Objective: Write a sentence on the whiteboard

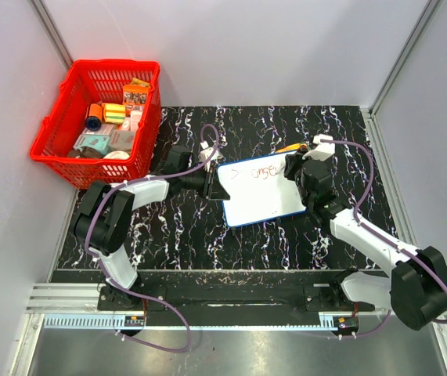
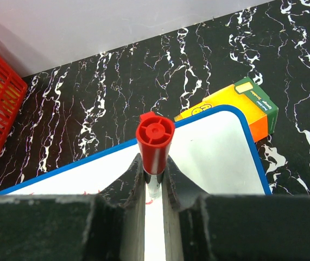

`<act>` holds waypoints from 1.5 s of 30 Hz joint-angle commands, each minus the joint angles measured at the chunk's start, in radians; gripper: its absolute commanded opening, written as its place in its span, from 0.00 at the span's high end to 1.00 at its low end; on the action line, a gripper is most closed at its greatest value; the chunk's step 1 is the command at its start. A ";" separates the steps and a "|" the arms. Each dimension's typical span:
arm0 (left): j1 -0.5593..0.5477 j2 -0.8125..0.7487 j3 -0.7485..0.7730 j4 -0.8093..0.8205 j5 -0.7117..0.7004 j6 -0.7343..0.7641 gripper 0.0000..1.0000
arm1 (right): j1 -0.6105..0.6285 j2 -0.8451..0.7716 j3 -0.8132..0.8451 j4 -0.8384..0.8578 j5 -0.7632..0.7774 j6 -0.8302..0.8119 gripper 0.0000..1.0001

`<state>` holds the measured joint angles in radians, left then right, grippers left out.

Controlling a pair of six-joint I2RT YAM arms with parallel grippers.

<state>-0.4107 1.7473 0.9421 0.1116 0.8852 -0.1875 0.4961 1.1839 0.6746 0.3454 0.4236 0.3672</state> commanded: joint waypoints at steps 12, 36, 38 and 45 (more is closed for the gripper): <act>-0.014 0.024 -0.008 -0.053 -0.146 0.126 1.00 | -0.005 0.026 0.060 0.030 0.026 -0.007 1.00; -0.016 0.026 -0.009 -0.052 -0.143 0.126 1.00 | -0.018 0.028 0.097 0.063 0.070 -0.021 1.00; -0.016 0.024 -0.008 -0.053 -0.143 0.125 1.00 | -0.017 0.025 0.098 0.066 0.072 -0.022 1.00; -0.016 0.023 -0.009 -0.053 -0.144 0.126 1.00 | -0.021 0.031 0.098 0.067 0.081 -0.020 1.00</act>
<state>-0.4126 1.7473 0.9424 0.1139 0.8852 -0.1867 0.4843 1.2140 0.7303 0.3676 0.4614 0.3557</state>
